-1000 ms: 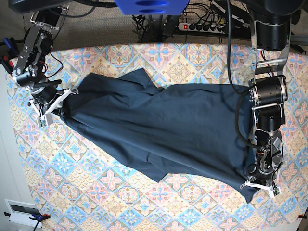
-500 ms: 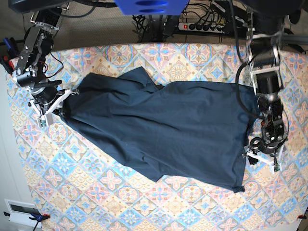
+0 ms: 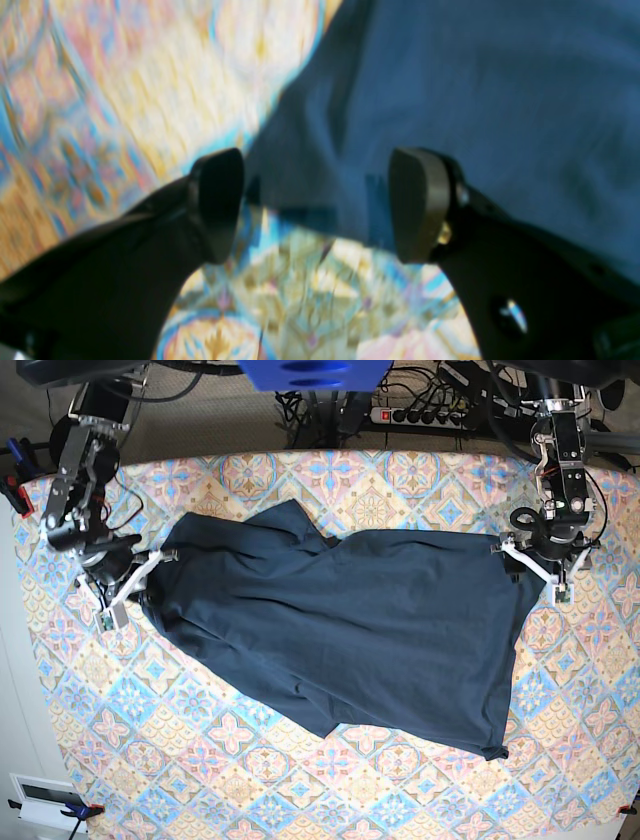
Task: Layout the t-shirt on the table in an organized manner, then fold the t-shirt properly
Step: 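Regrasp the t-shirt's shoulder corners with both grippers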
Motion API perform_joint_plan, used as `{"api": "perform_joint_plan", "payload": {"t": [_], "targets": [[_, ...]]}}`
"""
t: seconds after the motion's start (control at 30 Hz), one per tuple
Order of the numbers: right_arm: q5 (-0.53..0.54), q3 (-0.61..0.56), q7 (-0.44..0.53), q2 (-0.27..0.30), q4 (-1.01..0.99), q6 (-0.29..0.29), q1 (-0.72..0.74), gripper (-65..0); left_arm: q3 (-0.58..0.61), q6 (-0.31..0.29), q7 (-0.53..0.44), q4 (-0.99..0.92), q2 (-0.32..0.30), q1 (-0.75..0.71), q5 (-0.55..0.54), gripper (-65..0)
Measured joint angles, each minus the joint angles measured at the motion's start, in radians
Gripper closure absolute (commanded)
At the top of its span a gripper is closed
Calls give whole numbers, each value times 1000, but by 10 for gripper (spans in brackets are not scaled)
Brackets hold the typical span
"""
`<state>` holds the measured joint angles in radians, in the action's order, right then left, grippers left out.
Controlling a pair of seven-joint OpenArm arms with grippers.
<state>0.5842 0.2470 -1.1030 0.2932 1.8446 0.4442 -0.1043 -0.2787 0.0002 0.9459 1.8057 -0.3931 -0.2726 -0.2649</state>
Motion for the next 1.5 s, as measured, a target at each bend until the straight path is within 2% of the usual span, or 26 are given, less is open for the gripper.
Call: {"api": "perform_joint_plan", "payload": {"t": [0.17,0.33,0.47,0.73,0.9,0.97,1.13,1.33,1.5], "targets": [[3,-1,-4,1,0,0,-2,-32,-119,7,-7,-39,24,-27,5,-420],[0,-1,2,0,-2,0,5,-34,-116,-4,-8,-84,30,-28,-4,-420],[-114,-1,1,0,-2,0,2,-34,-119,3,-11,-139,27,-24,-3,-420],[-136,-1,3,1,-1,3,2,-34,-119,6,-46,-225,30,-6,-191,-420],[-139,-1,2,1,2,3,3,-34,-197,0,-37,-225,35,-38,-494,-420],[-137,-1,2,1,4,4,3,-34,-241,7,-37,-225,32,-53,-547,-420],[-136,-1,2,1,5,4,3,-34,-260,3,-61,-282,29,-57,-591,-420],[-136,-1,2,1,5,4,2,-34,-267,-8,-86,-404,25,34,-610,-420],[-136,-1,2,1,5,4,2,-34,-270,-4,-102,-415,61,67,-604,-413]]}}
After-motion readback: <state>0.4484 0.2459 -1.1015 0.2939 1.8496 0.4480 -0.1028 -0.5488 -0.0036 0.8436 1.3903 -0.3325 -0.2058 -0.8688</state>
